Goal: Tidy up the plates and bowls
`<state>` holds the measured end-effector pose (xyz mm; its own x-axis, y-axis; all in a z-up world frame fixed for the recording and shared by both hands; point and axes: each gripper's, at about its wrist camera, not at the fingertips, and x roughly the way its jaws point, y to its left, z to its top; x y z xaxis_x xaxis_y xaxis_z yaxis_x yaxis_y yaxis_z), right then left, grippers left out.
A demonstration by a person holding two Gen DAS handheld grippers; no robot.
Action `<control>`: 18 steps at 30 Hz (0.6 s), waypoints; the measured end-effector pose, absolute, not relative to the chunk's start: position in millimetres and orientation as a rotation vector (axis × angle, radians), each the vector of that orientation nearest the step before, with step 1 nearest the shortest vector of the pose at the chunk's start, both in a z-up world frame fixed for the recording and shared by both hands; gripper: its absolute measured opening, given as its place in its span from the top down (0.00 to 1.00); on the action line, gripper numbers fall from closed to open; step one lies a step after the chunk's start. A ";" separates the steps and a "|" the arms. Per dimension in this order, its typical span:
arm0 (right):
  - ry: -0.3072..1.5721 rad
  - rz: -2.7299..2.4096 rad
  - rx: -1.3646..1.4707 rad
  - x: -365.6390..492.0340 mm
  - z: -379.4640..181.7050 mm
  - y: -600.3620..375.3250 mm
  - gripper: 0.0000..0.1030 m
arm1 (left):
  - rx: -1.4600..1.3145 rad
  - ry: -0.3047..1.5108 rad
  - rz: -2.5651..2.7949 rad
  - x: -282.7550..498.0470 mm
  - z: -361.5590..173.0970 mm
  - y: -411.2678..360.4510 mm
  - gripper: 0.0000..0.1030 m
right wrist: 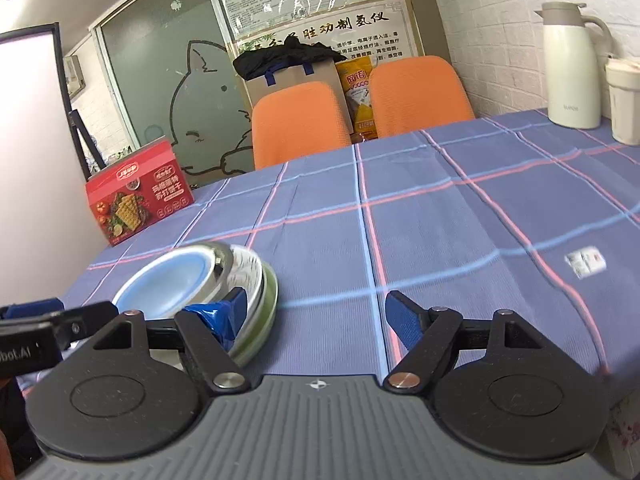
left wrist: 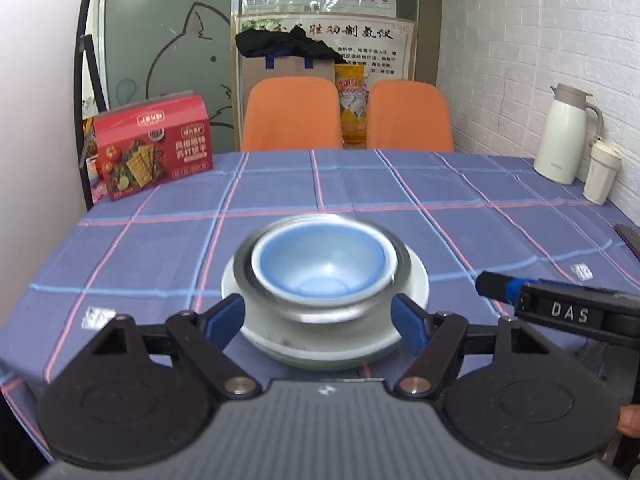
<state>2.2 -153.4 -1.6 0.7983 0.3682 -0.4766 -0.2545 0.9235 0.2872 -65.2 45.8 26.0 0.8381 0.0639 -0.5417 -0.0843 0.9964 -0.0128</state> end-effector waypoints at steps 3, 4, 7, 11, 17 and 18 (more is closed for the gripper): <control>0.547 0.344 0.218 -10.4 -7.4 -157.8 0.39 | -0.039 0.606 0.071 -75.4 11.5 40.9 0.28; 0.545 0.344 0.218 -14.0 -9.2 -160.0 0.39 | -0.038 0.617 0.067 -77.8 6.8 39.1 0.28; 0.547 0.342 0.207 -20.3 -13.0 -162.5 0.39 | -0.035 0.651 0.047 -84.3 -8.4 33.1 0.28; 0.566 0.335 0.194 -28.5 -21.8 -166.1 0.39 | -0.046 0.697 0.019 -87.1 -25.8 28.3 0.28; 0.601 0.327 0.194 -36.6 -33.4 -169.1 0.39 | -0.024 0.732 -0.001 -88.7 -39.0 20.6 0.28; 0.606 0.329 0.194 -36.9 -33.6 -168.3 0.39 | -0.025 0.733 -0.001 -88.7 -39.2 20.5 0.28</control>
